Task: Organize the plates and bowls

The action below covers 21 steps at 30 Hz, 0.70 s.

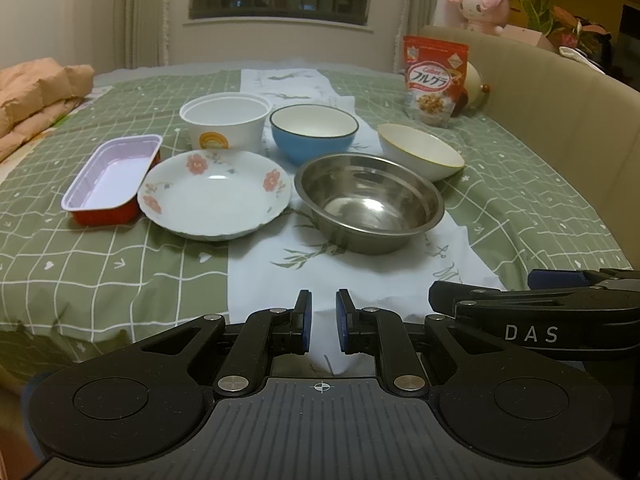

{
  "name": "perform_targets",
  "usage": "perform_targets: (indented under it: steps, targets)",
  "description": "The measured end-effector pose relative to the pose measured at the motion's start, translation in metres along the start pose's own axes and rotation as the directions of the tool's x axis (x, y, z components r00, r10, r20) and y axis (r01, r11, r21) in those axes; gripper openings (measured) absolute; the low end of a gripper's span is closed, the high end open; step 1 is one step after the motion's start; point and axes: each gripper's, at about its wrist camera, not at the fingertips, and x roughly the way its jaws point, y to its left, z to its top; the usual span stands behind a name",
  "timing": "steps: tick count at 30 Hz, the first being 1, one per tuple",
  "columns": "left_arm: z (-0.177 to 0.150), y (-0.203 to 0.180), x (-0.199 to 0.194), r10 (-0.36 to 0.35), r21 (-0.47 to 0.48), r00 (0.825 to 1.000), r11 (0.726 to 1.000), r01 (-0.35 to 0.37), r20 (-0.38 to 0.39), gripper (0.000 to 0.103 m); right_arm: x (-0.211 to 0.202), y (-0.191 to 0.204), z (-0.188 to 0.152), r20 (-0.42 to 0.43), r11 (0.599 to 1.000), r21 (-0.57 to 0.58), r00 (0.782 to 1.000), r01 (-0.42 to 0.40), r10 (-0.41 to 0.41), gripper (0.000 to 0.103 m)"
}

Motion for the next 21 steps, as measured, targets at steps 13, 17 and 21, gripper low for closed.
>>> perform_targets:
  steps: [13, 17, 21]
  targets:
    - [0.0031, 0.0045, -0.0025, -0.014, -0.016, 1.000, 1.000, 0.014, 0.009, 0.016, -0.0005, 0.0005, 0.0007, 0.002, 1.000, -0.003, 1.000, 0.000, 0.000, 0.103]
    - [0.0040, 0.0063, -0.0046, -0.027, -0.027, 1.000, 0.999, 0.027, 0.014, 0.016, -0.0006, 0.0011, 0.0009, -0.001, 1.000, -0.005, 1.000, 0.000, 0.000, 0.103]
    - [0.0040, 0.0072, -0.0058, -0.034, -0.031, 0.999, 0.999, 0.035, 0.016, 0.016, -0.0007, 0.0010, 0.0005, 0.001, 1.000, -0.005, 1.000, 0.001, -0.001, 0.103]
